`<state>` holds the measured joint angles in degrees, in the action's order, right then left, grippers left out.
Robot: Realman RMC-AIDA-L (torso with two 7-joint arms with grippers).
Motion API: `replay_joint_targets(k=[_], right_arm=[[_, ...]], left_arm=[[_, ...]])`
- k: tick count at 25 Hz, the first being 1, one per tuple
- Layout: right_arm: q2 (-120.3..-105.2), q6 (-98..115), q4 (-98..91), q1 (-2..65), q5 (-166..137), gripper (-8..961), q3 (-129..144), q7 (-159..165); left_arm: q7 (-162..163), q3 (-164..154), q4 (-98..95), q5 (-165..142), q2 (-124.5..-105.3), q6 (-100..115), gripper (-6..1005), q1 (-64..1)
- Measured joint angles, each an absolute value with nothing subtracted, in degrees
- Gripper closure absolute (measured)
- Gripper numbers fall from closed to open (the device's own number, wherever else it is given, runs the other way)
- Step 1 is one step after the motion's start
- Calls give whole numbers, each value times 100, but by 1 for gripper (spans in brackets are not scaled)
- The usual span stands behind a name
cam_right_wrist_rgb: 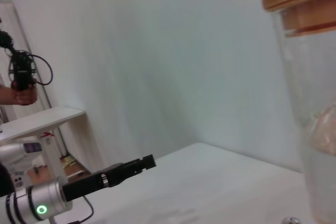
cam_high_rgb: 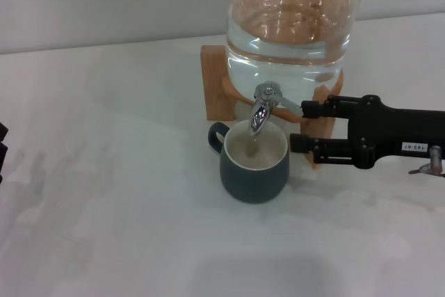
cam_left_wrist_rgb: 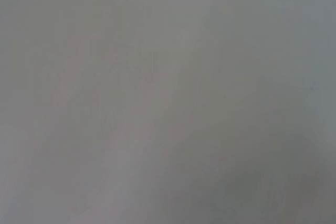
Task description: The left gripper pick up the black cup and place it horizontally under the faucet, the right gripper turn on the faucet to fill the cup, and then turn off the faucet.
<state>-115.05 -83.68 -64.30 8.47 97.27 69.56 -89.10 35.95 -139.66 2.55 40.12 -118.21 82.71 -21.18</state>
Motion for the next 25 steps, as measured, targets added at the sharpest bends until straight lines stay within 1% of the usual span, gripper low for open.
replay_joint_targets(k=[13,19,25], right_arm=[[-11514,-8398,-6531,836,9777,229,7224,-8918],[-11508,-8512,-6531,729,9912,229,7164,-8965],[-11504,-8673,-6510,695,9988,230,7211,-8988]], left_arm=[[3594,-13979,311,4010,-11821,8271,660,-2100],[3567,-13983,319,4030,-11821,8271,661,-2100],[3553,-13984,330,4051,-11792,8271,661,-2122]])
